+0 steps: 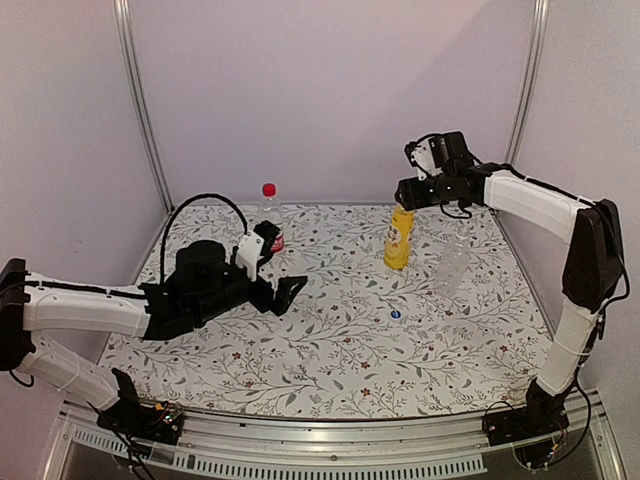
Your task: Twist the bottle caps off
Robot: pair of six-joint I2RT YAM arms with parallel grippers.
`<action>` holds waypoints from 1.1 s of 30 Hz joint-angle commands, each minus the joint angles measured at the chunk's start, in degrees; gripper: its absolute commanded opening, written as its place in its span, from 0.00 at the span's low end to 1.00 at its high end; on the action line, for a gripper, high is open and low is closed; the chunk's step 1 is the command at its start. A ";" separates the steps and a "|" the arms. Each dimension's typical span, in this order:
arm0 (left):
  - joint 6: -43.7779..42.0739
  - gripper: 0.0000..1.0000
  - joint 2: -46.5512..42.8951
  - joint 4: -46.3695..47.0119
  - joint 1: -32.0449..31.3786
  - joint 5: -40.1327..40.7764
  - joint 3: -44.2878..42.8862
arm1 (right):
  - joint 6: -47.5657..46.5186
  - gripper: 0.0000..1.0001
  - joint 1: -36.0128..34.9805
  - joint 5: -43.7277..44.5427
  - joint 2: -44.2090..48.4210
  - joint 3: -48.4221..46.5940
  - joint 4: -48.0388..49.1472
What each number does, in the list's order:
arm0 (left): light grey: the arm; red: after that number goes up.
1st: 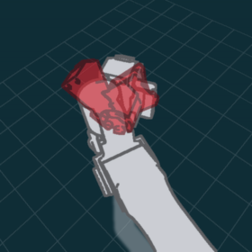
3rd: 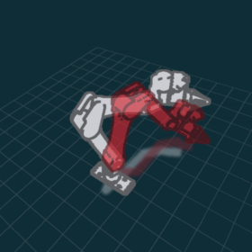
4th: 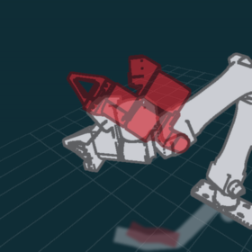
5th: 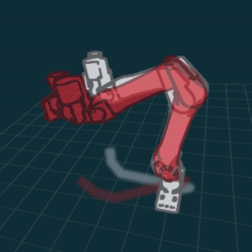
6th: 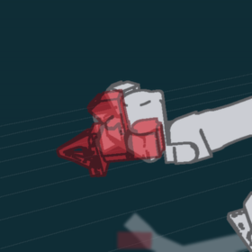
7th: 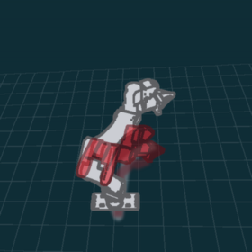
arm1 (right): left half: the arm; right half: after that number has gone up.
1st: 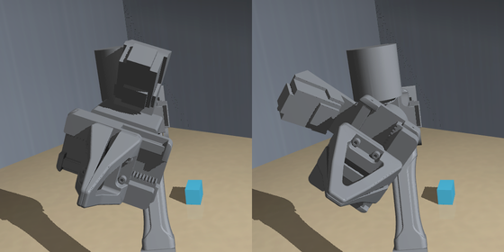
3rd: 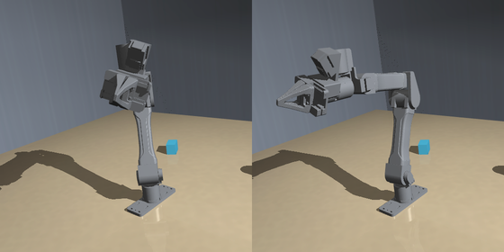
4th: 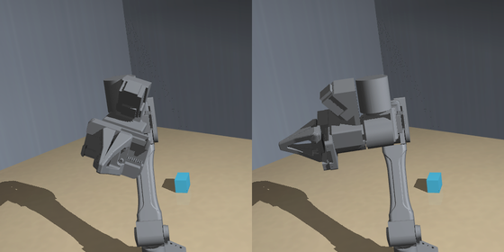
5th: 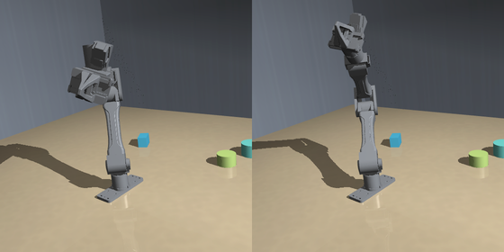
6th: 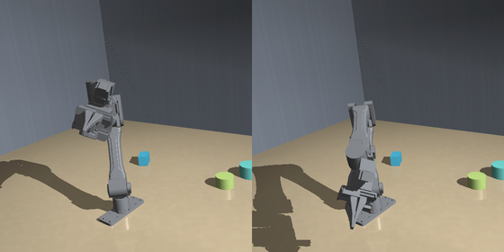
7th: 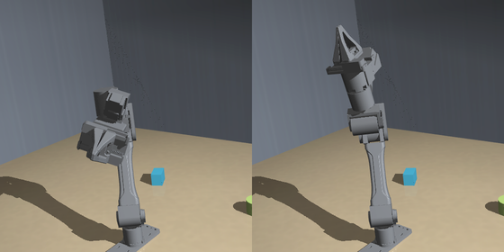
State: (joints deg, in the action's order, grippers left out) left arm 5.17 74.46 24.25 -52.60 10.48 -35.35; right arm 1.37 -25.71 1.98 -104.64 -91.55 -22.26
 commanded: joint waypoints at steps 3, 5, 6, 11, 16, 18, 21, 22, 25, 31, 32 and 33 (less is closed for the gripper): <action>0.37 1.00 -1.68 -0.80 0.56 -0.32 -0.34 | -0.31 0.55 -0.65 -4.05 -2.87 -1.45 -0.44; 0.43 1.00 -1.68 -0.62 0.49 -0.13 -0.12 | -0.43 0.50 -0.74 -4.21 -3.39 -1.44 -0.04; 0.49 1.00 -1.68 -0.49 0.62 -0.06 0.07 | -0.52 0.47 -0.81 -4.32 -3.52 -1.44 0.14; 0.34 1.00 -1.39 -0.01 0.69 0.11 0.55 | -0.75 0.32 -1.04 -4.31 -3.05 -1.91 0.38; -0.36 1.00 -0.68 -0.16 0.68 -0.02 0.09 | -2.45 0.16 -1.38 -3.83 -0.45 -2.85 -0.70; -0.69 1.00 -0.48 -0.33 0.63 -0.39 -0.34 | -3.06 0.09 -2.13 -4.02 1.09 -2.93 -1.65; -2.05 1.00 -0.05 -0.52 0.64 -2.14 -1.79 | -3.64 0.01 -3.77 -5.83 4.58 -2.17 -2.48; -2.27 1.00 0.18 -0.59 0.66 -3.10 -2.35 | -3.36 0.00 -4.29 -7.69 5.53 -1.41 -2.02; -2.99 1.00 1.34 -1.93 0.69 -6.28 -5.06 | -2.34 0.00 -5.60 -17.65 9.74 1.53 0.40; -3.76 1.00 4.13 -3.46 0.63 -9.98 -10.24 | -1.85 0.00 -10.06 -31.74 15.10 3.92 2.75; -3.88 1.00 4.69 -3.69 0.65 -12.39 -11.16 | -1.69 0.00 -10.85 -33.20 15.80 4.11 3.50; -3.98 1.00 5.37 -3.90 0.63 -14.19 -12.03 | -1.64 0.00 -11.33 -34.99 16.20 4.56 4.37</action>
State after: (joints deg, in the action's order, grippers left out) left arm 2.50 77.54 21.65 -52.42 2.81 -43.75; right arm -0.93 -34.92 -22.37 -90.43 -88.79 -21.37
